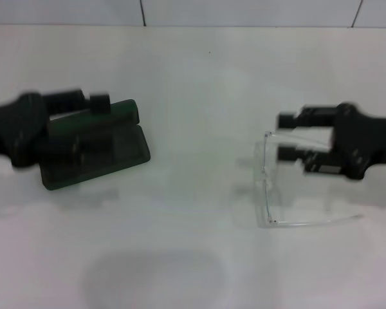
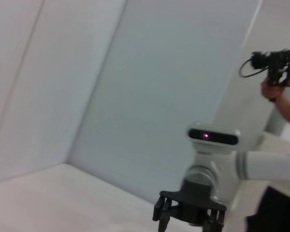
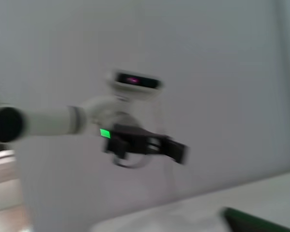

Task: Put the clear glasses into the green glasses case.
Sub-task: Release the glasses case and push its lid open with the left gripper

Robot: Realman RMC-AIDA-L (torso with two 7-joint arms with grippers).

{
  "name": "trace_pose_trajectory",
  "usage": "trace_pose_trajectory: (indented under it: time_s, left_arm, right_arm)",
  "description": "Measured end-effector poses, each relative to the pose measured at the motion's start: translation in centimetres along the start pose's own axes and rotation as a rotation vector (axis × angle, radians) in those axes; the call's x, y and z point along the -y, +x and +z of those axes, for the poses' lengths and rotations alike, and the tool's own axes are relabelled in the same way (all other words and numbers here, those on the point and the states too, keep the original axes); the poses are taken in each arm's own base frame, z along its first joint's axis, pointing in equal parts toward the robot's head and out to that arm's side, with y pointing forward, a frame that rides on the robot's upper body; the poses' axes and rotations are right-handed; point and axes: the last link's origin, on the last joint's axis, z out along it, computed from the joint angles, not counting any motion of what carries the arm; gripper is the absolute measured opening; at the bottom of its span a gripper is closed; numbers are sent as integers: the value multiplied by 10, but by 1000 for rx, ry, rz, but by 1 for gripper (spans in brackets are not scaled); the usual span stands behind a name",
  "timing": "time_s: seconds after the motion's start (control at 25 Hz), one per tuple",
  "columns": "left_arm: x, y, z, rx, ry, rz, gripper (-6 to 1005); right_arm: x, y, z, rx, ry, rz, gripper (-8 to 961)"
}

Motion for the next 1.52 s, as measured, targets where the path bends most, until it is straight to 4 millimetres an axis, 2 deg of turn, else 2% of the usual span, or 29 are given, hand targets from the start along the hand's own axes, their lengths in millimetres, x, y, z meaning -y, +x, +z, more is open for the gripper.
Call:
trace_pose_trajectory:
  time_s: [0.12, 0.16, 0.32, 0.44, 0.52, 0.72, 0.8, 0.88, 0.92, 1.16, 1.28, 1.52]
  left_arm:
    - [3, 23, 4, 37, 85, 73, 874]
    - [7, 36, 8, 127, 174, 125, 874]
    - [15, 49, 10, 263, 312, 157, 874]
    - [26, 54, 12, 354, 413, 175, 874]
    - [38, 52, 16, 461, 474, 178, 873]
    - [55, 42, 29, 661, 537, 162, 873]
    - [60, 38, 39, 727, 536, 161, 831]
    - [62, 36, 43, 745, 539, 161, 789]
    - [67, 36, 54, 771, 548, 183, 768]
    - [70, 34, 59, 815, 560, 212, 676]
    - [72, 29, 59, 849, 563, 212, 544]
    - [80, 23, 61, 881, 595, 223, 534]
  right_arm:
    - [7, 2, -23, 58, 137, -21, 558]
    - [8, 1, -32, 89, 181, -29, 559]
    - [1, -3, -57, 188, 249, -41, 559]
    - [-3, -1, -62, 203, 257, -38, 559]
    - [-10, 5, -69, 210, 278, -28, 558]
    - [-13, 13, -72, 213, 296, -23, 558]
    - [-14, 14, -72, 214, 299, -23, 558]
    - [-15, 15, -73, 215, 300, -23, 558]
    - [-15, 15, -73, 215, 300, -29, 557]
    - [-16, 15, -72, 213, 301, -64, 557]
    - [-14, 14, -71, 213, 299, -68, 557]
    - [-12, 13, -69, 222, 305, -103, 556]
